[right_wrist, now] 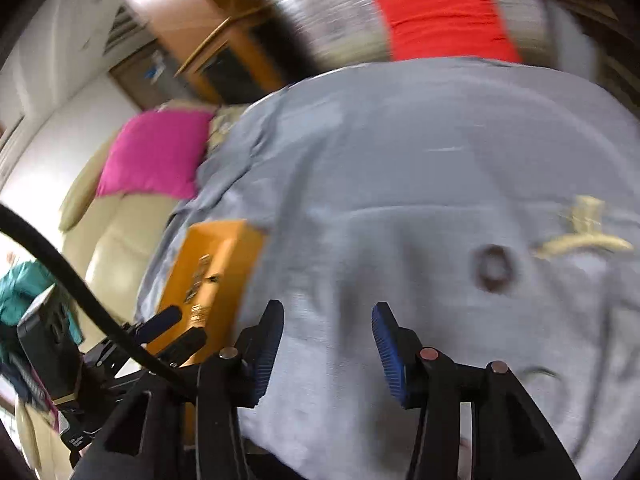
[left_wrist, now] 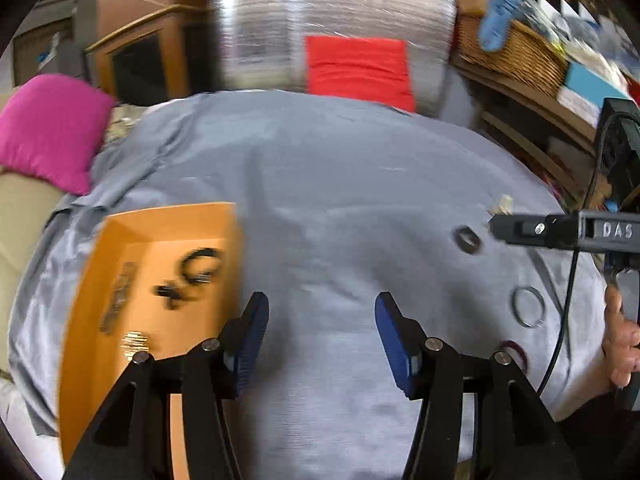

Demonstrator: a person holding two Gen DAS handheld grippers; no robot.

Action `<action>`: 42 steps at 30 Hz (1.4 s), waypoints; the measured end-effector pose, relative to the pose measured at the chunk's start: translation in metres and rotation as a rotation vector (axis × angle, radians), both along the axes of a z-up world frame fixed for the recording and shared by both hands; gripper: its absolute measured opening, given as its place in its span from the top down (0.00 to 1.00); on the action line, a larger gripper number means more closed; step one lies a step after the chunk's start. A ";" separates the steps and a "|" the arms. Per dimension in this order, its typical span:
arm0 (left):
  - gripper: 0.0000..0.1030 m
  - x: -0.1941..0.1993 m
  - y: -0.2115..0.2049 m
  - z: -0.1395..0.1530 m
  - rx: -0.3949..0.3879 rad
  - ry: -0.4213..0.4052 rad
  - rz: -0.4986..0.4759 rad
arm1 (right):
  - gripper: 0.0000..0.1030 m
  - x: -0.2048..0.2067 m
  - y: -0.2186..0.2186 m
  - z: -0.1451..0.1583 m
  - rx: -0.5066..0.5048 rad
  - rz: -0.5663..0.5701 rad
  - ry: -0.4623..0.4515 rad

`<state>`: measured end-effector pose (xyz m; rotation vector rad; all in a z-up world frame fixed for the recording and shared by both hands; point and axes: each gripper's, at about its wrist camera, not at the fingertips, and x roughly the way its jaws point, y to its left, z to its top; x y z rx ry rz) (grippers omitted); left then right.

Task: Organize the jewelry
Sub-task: 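Move both open grippers from the orange box back over the table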

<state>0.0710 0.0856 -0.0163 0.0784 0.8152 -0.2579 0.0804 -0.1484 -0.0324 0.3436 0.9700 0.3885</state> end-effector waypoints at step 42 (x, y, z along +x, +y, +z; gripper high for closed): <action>0.00 0.010 -0.099 -0.119 0.106 0.301 -0.059 | 0.52 -0.059 -0.138 -0.049 -0.015 -0.337 0.085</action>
